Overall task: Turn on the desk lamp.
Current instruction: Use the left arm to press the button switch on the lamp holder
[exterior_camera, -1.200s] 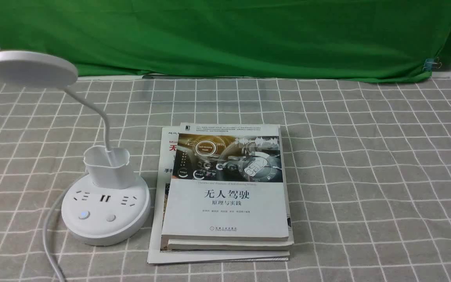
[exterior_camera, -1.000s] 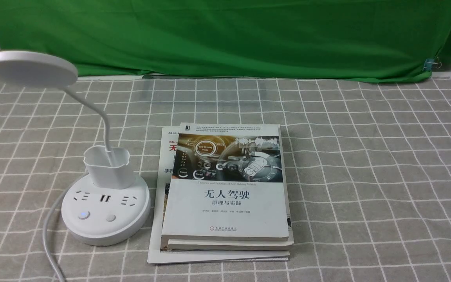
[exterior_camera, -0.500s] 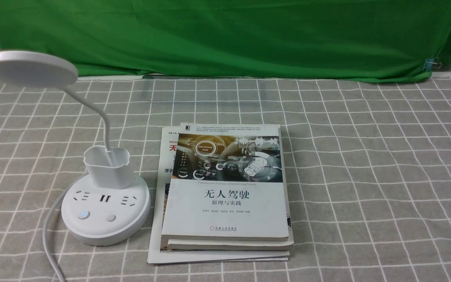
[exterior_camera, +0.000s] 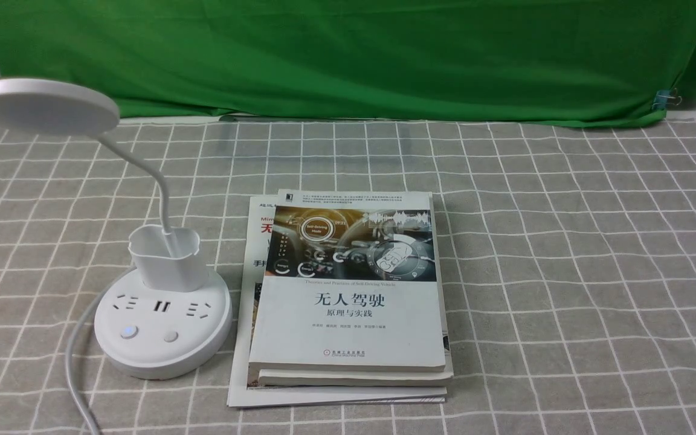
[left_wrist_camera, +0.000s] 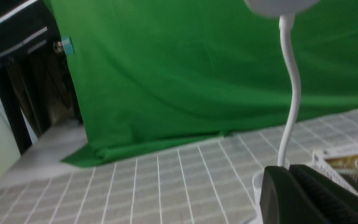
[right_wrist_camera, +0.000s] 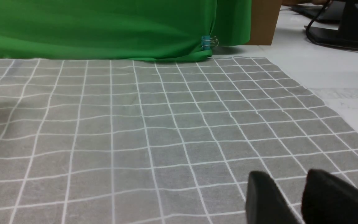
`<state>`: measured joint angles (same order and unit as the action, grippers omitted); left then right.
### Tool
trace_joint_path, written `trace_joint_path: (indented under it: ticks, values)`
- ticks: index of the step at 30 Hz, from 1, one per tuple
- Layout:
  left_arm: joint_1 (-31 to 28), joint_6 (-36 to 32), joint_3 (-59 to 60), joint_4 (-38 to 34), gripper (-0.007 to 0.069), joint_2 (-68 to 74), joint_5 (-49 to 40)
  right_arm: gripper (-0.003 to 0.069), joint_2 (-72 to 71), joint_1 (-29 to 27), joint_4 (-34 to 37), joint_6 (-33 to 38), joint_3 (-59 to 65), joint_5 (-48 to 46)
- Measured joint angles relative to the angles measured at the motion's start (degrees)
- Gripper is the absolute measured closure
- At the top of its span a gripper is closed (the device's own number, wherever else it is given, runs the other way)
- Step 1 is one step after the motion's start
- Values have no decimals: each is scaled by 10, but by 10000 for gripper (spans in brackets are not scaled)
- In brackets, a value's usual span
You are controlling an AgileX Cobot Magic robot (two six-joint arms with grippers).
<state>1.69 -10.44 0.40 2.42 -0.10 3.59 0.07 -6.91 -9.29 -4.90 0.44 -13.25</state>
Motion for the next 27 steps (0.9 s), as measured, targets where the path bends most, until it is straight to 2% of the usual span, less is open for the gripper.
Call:
trace_joint_path:
  ticks: [4,7,9,13,17,21,24,27]
  values:
    - [0,7,0,1,606,0,88,414,0,0,0,0,0,0]
    - [0,44,0,1,606,0,177,414,0,0,0,0,0,0]
    - [0,61,-3,0,606,0,199,414,0,0,0,0,0,0]
    - [0,90,-73,0,606,7,92,414,0,0,0,0,0,0]
    - [0,100,-178,-3,606,56,-54,414,0,0,0,0,0,0]
    - [0,104,-250,-17,606,141,-246,414,0,0,0,0,0,0]
    - [0,100,-254,-14,606,192,-305,414,0,0,0,0,0,0]
    - [0,99,-255,-28,606,233,-304,414,0,0,0,0,0,0]
